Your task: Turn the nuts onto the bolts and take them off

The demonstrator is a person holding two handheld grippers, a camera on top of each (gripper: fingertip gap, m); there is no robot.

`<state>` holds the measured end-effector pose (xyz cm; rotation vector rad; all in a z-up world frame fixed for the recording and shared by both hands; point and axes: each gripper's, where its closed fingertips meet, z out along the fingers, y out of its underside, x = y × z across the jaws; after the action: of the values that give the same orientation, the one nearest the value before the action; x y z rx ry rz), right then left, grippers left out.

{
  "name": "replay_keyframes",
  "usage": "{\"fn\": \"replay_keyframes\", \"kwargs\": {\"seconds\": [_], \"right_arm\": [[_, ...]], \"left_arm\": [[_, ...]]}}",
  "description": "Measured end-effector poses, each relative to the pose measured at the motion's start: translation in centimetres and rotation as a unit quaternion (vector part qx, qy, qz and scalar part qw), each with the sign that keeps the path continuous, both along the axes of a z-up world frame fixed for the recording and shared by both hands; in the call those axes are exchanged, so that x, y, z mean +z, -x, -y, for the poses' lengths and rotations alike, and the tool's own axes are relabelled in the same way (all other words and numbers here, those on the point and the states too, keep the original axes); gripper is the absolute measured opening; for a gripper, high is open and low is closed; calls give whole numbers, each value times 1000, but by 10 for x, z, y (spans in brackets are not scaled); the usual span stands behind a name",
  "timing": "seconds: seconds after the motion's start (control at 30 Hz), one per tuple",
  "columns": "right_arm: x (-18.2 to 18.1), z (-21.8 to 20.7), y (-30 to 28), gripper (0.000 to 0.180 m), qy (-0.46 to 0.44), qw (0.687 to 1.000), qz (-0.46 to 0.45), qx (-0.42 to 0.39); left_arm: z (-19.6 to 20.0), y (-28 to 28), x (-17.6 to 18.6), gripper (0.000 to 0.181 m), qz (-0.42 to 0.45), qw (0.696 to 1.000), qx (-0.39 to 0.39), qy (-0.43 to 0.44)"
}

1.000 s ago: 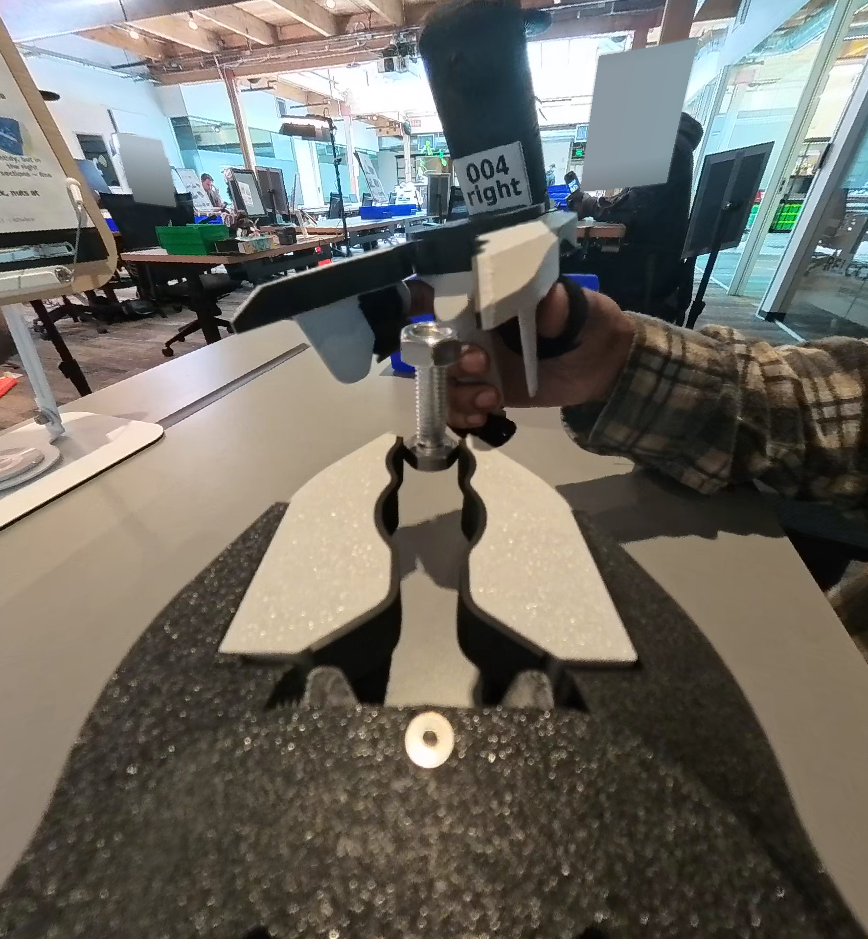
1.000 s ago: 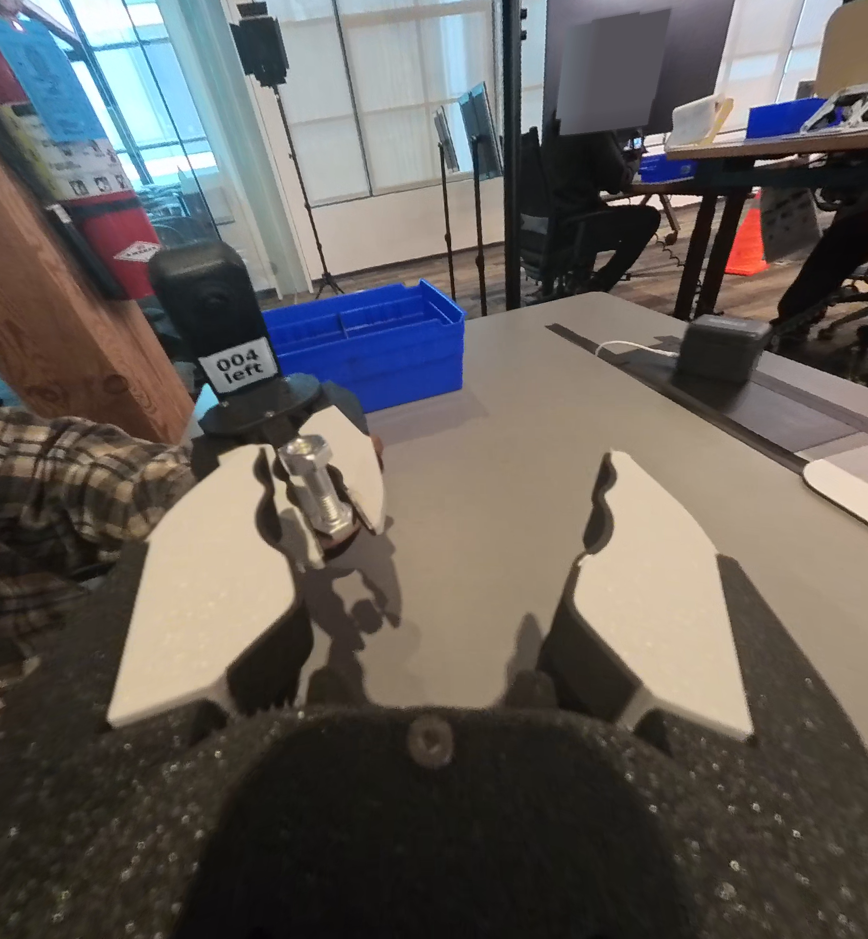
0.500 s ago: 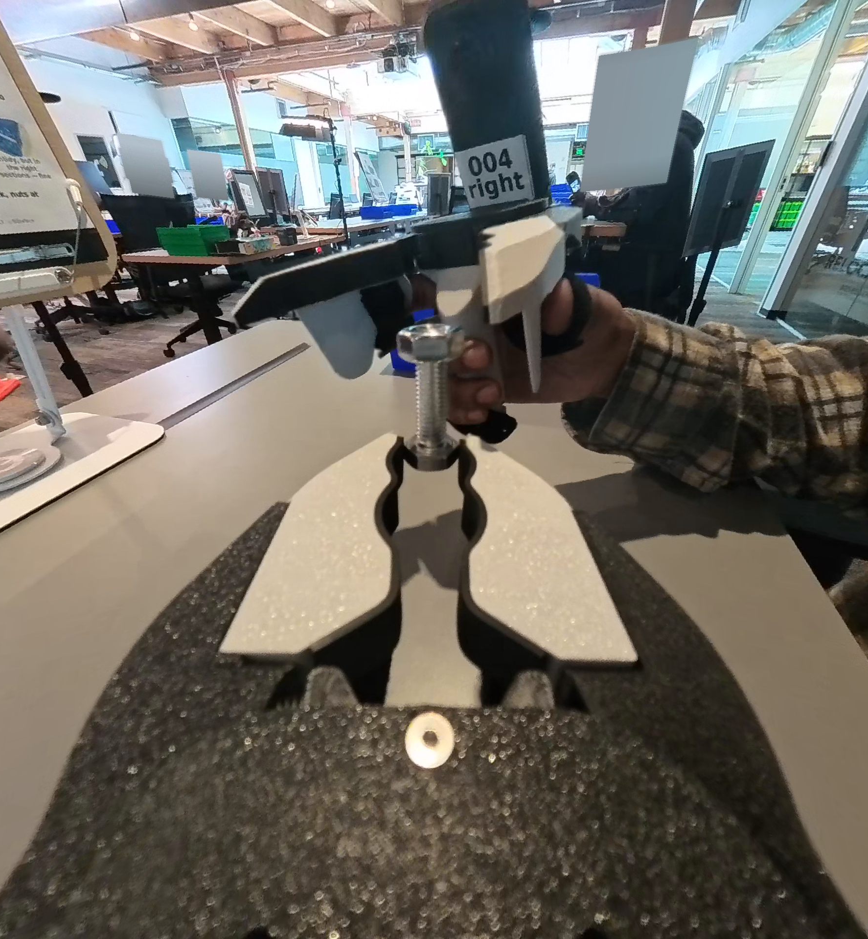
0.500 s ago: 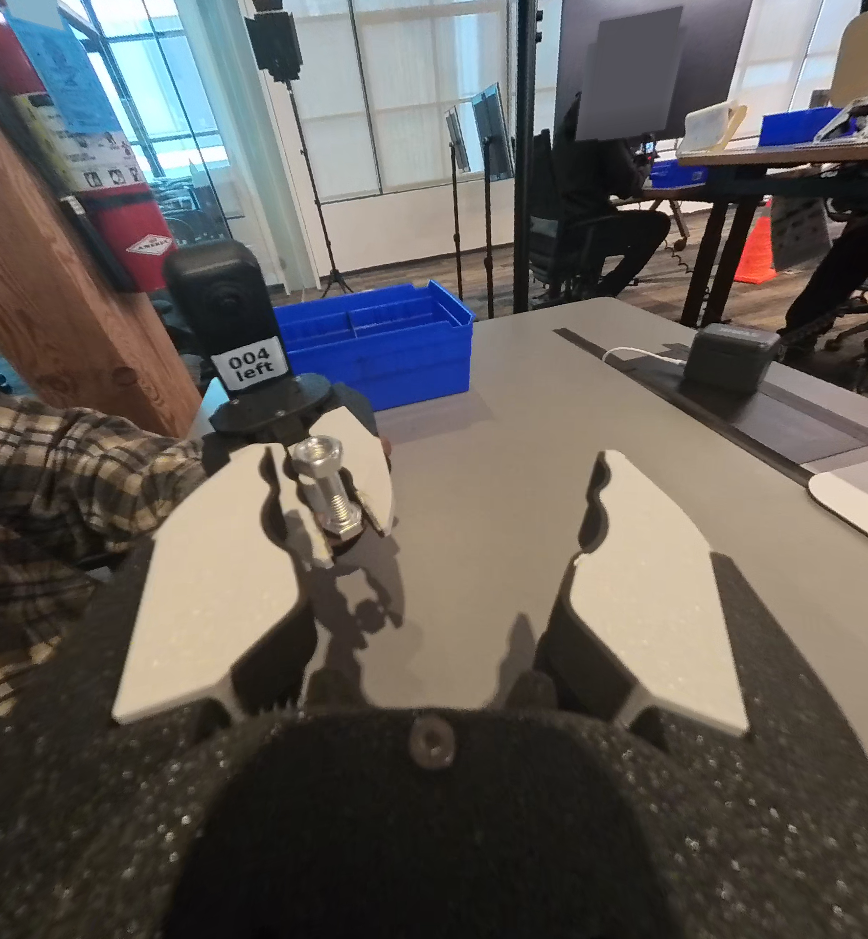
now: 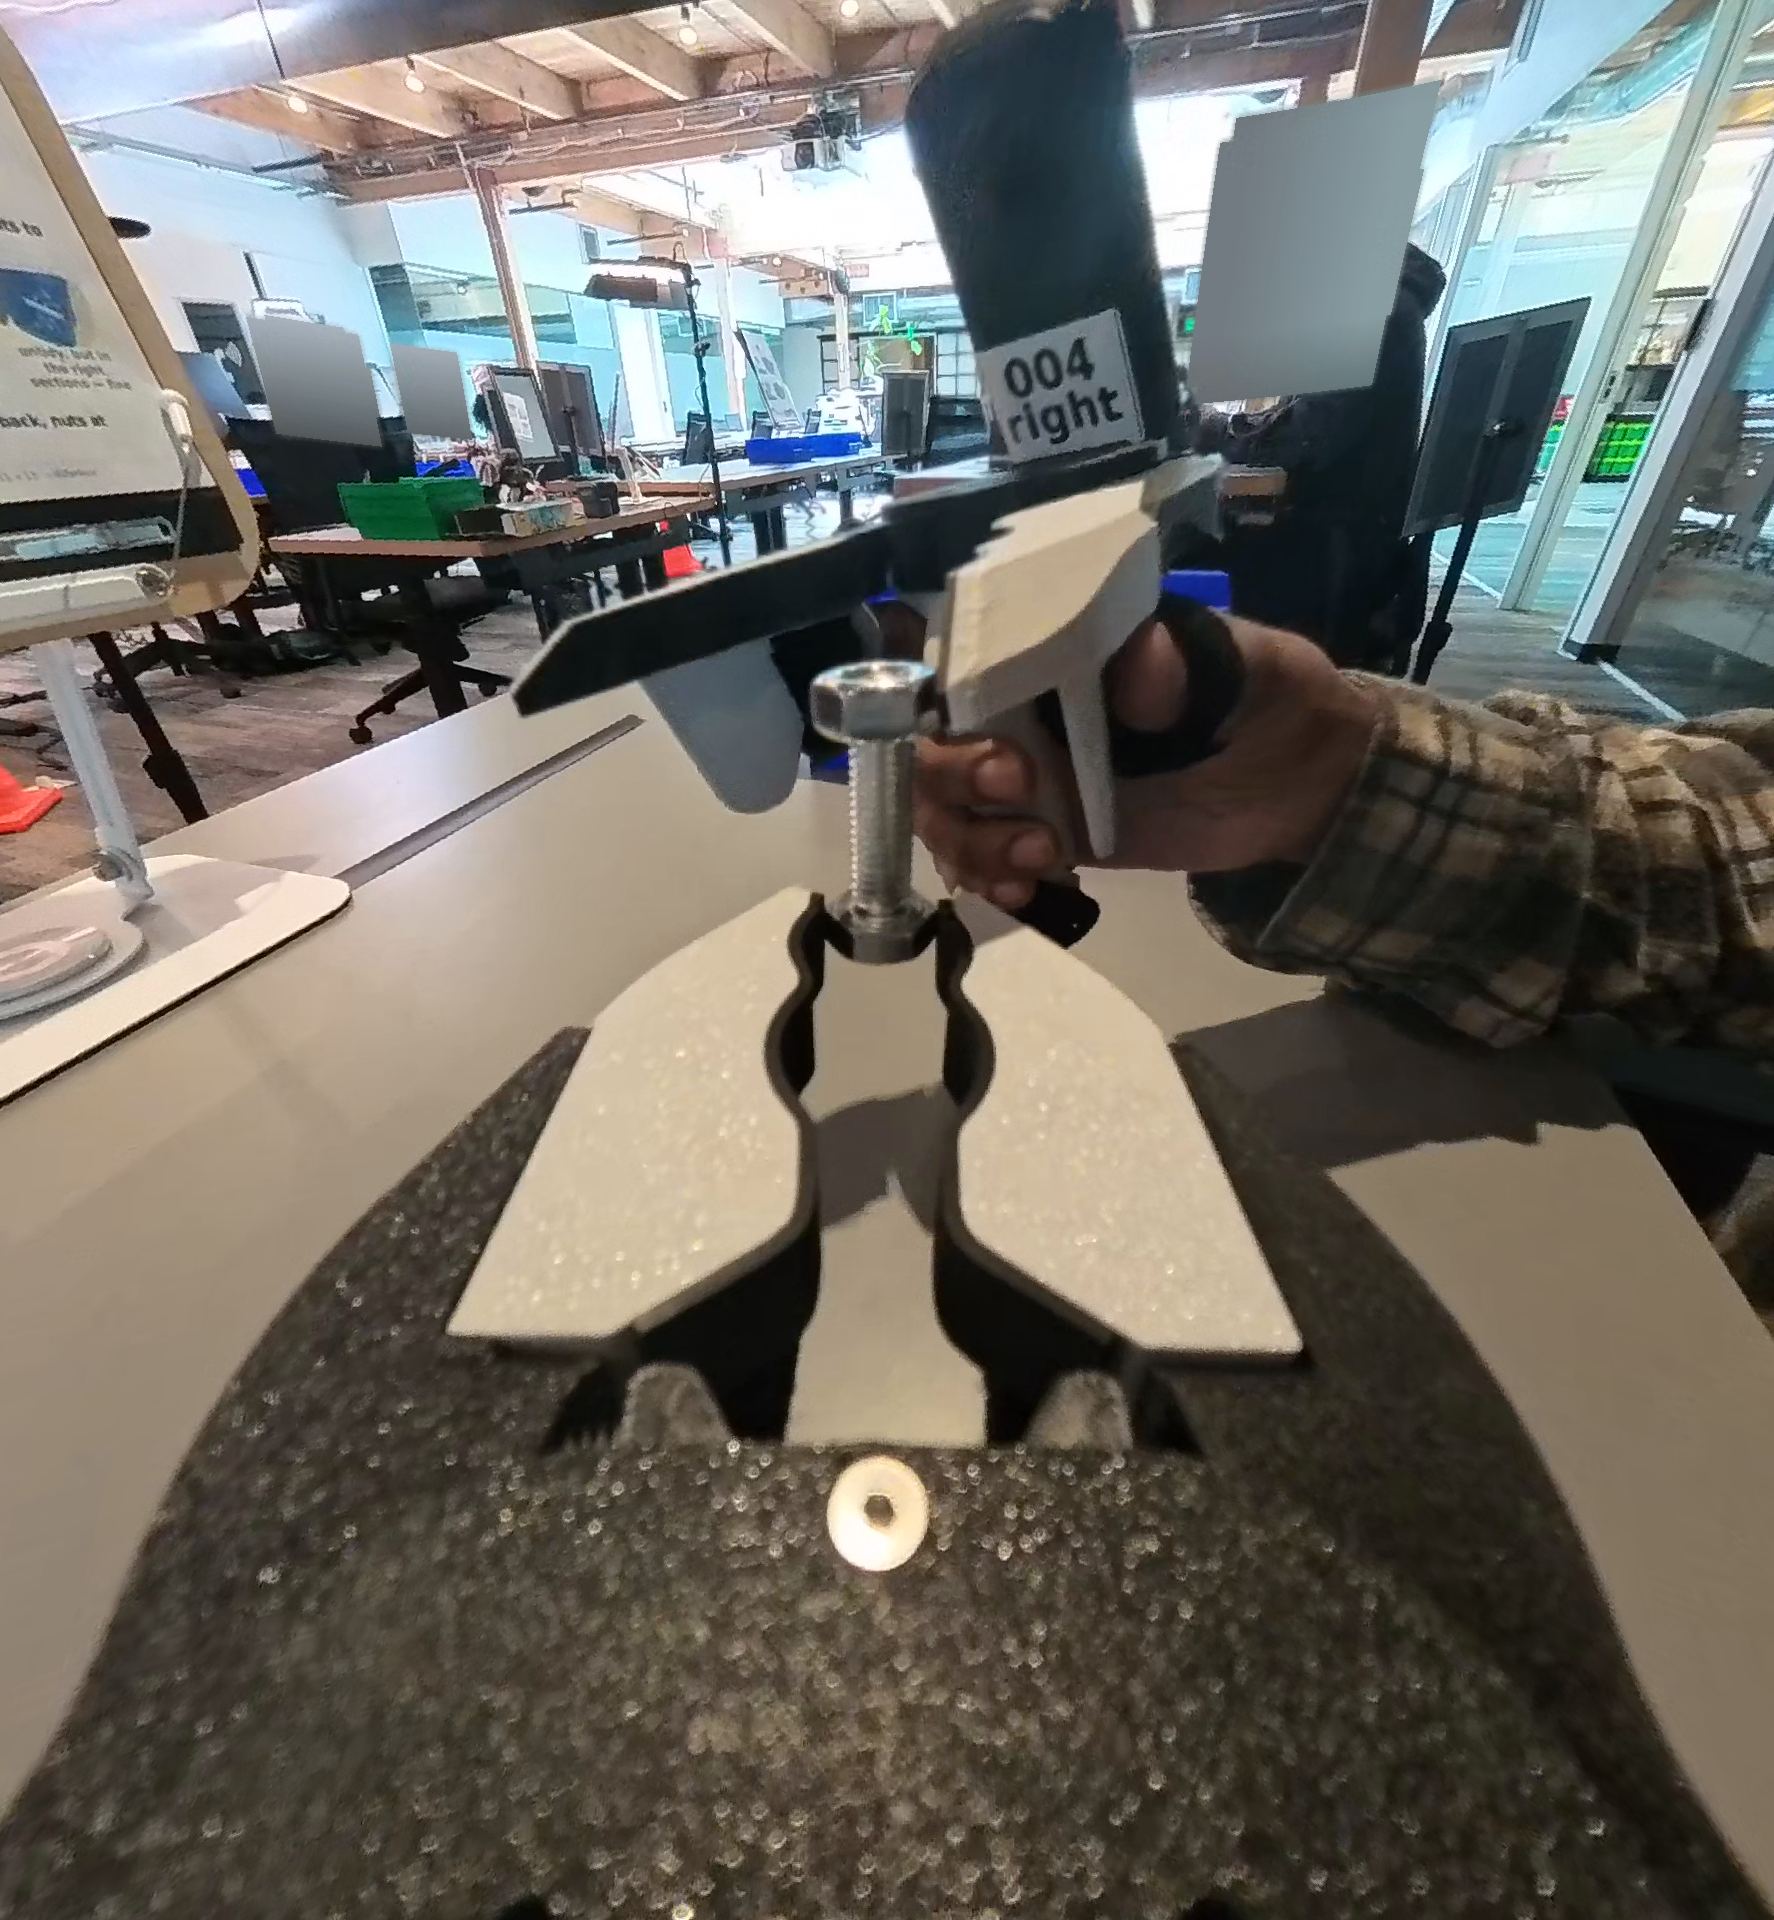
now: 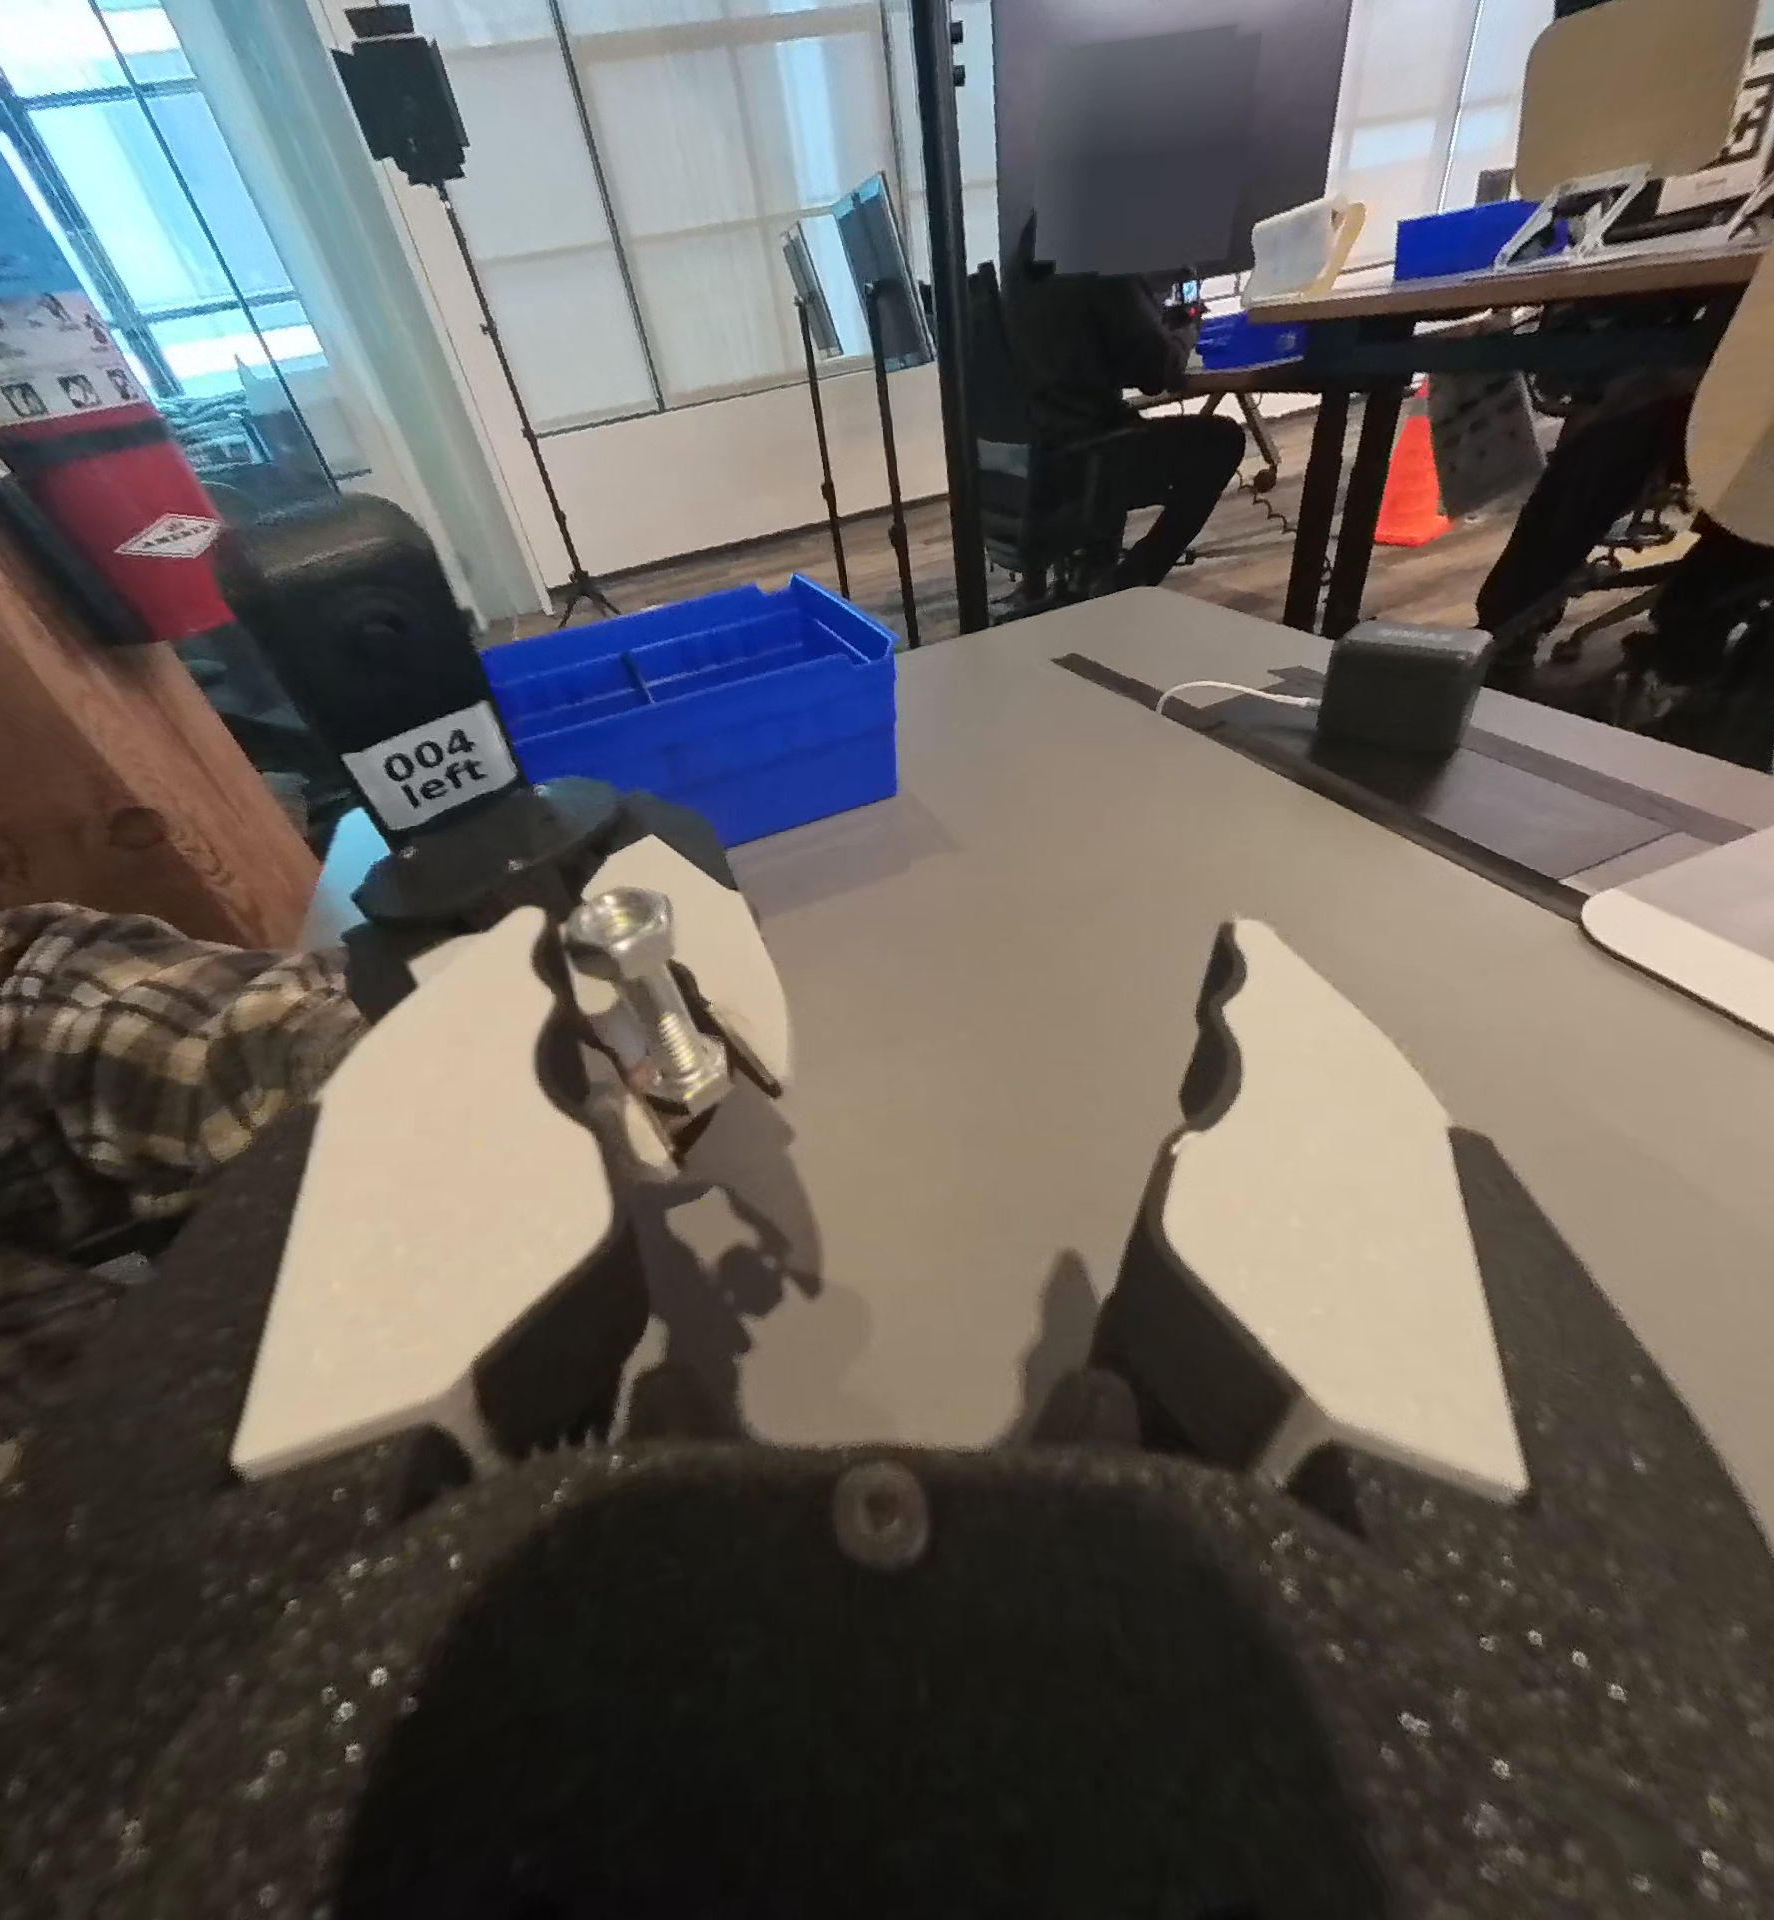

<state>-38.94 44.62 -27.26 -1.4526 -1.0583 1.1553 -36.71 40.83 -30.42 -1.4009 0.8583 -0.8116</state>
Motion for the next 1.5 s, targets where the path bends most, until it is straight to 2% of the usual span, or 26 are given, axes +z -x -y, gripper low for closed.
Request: {"fn": "replay_keyframes", "kwargs": {"seconds": [0.9, 1.17, 1.27, 1.33, 1.37, 1.5], "right_arm": [[7, -2, -10, 111, -18, 1000, -3, 12], [14, 10, -1, 110, -19, 999, -18, 34], [17, 14, -2, 98, -2, 999, -37, 12], [20, 24, -4, 71, 6, 998, -60, 4], [20, 26, -4, 63, 7, 998, -66, -11], [9, 30, 5, 55, -2, 998, -36, -53]], "left_arm": [[2, 1, 4, 20, 4, 1000, -2, -9], [2, 0, 5, 19, 3, 1000, 1, -13], [-3, 4, 4, 19, -4, 1000, 23, -13], [-8, 9, 3, 19, -7, 999, 43, -10], [-10, 11, 3, 19, -8, 999, 53, -8], [-16, 15, -1, 19, -9, 997, 74, 6]]}}
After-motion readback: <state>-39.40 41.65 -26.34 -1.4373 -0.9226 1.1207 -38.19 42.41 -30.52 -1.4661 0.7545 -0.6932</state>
